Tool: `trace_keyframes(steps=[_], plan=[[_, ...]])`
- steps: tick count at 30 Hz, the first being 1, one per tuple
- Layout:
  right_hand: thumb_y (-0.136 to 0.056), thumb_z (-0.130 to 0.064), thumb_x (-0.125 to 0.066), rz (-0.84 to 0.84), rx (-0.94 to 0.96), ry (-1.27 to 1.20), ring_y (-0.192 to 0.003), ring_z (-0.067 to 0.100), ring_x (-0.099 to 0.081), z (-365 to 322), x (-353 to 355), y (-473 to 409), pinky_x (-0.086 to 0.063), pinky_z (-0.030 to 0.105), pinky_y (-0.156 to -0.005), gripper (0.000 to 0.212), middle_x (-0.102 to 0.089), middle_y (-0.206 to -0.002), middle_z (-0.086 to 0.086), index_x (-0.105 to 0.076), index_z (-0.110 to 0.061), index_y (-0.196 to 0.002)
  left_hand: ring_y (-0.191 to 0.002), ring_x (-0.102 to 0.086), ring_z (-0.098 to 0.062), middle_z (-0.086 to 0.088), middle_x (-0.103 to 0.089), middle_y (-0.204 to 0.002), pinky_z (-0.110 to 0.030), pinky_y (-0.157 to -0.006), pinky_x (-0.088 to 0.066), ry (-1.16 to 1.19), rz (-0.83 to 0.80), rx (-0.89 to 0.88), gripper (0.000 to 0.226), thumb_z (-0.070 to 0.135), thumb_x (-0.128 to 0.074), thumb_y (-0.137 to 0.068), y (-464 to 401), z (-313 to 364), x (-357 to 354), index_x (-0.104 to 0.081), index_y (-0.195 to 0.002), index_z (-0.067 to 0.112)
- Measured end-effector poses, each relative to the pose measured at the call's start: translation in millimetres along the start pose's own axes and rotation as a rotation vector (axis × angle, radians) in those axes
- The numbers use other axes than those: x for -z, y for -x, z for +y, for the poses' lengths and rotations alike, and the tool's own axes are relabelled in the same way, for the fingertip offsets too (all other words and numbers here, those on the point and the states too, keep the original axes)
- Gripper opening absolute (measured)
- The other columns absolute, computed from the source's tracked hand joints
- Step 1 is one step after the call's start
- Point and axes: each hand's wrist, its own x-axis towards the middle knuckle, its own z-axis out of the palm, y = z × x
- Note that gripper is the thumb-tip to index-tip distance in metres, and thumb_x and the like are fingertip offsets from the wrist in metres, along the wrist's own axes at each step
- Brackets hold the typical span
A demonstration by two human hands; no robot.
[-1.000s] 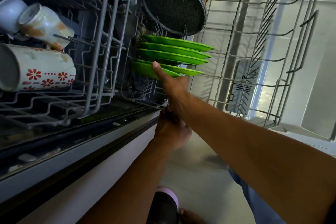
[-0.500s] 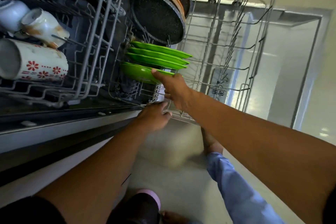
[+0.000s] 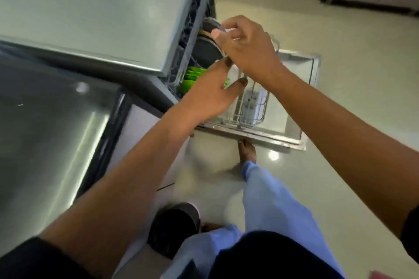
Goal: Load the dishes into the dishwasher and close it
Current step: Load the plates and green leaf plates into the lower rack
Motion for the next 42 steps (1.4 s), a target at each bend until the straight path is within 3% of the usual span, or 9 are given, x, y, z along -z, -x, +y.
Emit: trace_keyframes(steps=[4, 6, 10, 17, 24, 29, 34, 39, 42], plan=[[-0.092, -0.062, -0.064, -0.019, 0.270, -0.072, -0.106, -0.003, -0.065, -129, 4, 77, -0.053, 0.019, -0.093, 0.050, -0.069, -0.114, -0.018, -0.065, -0.028, -0.129, -0.103, -0.063, -0.014, 0.002, -0.065, -0.113, -0.018, -0.076, -0.047, 0.003, 0.282, -0.018, 0.028, 0.024, -0.062, -0.096, 115, 63, 74, -0.057, -0.122, 0.017], [-0.093, -0.060, -0.064, -0.070, 0.368, -0.103, -0.111, -0.002, -0.063, -183, -11, 106, -0.052, 0.021, -0.097, 0.047, -0.067, -0.116, -0.020, -0.065, -0.028, -0.129, -0.112, -0.061, -0.008, 0.003, -0.065, -0.125, -0.017, -0.085, -0.048, -0.022, 0.407, 0.015, 0.038, 0.026, -0.063, -0.096, 169, 75, 107, -0.057, -0.132, 0.017], [-0.093, -0.060, -0.063, -0.219, 0.563, -0.113, -0.110, -0.003, -0.063, -277, -60, 160, -0.050, 0.017, -0.095, 0.045, -0.067, -0.115, -0.023, -0.065, -0.031, -0.127, -0.134, -0.052, -0.015, -0.001, -0.060, -0.142, -0.037, -0.113, -0.041, -0.104, 0.696, 0.131, 0.047, 0.028, -0.062, -0.100, 283, 65, 163, -0.053, -0.143, 0.013], [-0.094, -0.041, -0.072, -0.629, 0.881, -0.081, -0.101, -0.002, -0.064, -370, -185, 262, -0.045, 0.006, -0.090, 0.034, -0.072, -0.117, -0.010, -0.067, -0.026, -0.123, -0.141, -0.045, -0.012, 0.004, -0.053, -0.151, -0.032, -0.118, -0.034, -0.002, 1.246, 0.656, 0.053, 0.037, -0.062, -0.100, 512, -4, 178, -0.049, -0.149, 0.022], [-0.086, -0.049, -0.073, -1.095, 1.179, 0.013, -0.106, 0.010, -0.069, -404, -309, 397, -0.059, 0.043, -0.093, 0.042, -0.071, -0.116, -0.008, -0.065, -0.035, -0.125, -0.140, -0.049, -0.021, -0.005, -0.053, -0.152, -0.034, -0.116, -0.038, 0.252, 1.729, 1.128, 0.057, 0.037, -0.063, -0.099, 696, -57, 118, -0.048, -0.150, 0.017], [-0.088, -0.044, -0.072, -1.304, 1.326, 0.129, -0.110, 0.014, -0.067, -408, -358, 475, -0.058, 0.044, -0.094, 0.041, -0.069, -0.120, -0.008, -0.063, -0.040, -0.128, -0.142, -0.046, -0.030, -0.014, -0.047, -0.155, -0.040, -0.117, -0.037, 0.382, 1.981, 1.418, 0.067, 0.040, -0.063, -0.097, 789, -78, 70, -0.041, -0.154, 0.011], [-0.091, -0.040, -0.071, -1.398, 1.376, 0.192, -0.115, 0.014, -0.063, -405, -380, 519, -0.057, 0.045, -0.096, 0.044, -0.067, -0.125, -0.007, -0.061, -0.037, -0.134, -0.130, -0.053, -0.040, -0.022, -0.052, -0.144, -0.044, -0.109, -0.043, 0.303, 1.869, 1.804, 0.066, 0.040, -0.064, -0.092, 869, -90, 35, -0.047, -0.146, 0.005], [-0.091, -0.041, -0.070, -1.446, 1.355, 0.231, -0.116, 0.011, -0.062, -395, -386, 535, -0.056, 0.041, -0.096, 0.045, -0.065, -0.125, -0.010, -0.060, -0.037, -0.134, -0.131, -0.052, -0.039, -0.018, -0.054, -0.140, -0.051, -0.107, -0.039, 0.314, 1.320, 2.271, 0.069, 0.043, -0.070, -0.082, 927, -99, 9, -0.051, -0.141, 0.010], [-0.092, -0.041, -0.070, -1.467, 1.337, 0.255, -0.112, 0.007, -0.063, -390, -389, 534, -0.058, 0.038, -0.093, 0.043, -0.065, -0.122, -0.011, -0.061, -0.039, -0.133, -0.118, -0.059, -0.037, -0.009, -0.068, -0.118, -0.058, -0.109, -0.031, 0.337, 1.011, 2.380, 0.045, 0.040, -0.066, -0.081, 943, -108, -3, -0.065, -0.122, 0.021]])
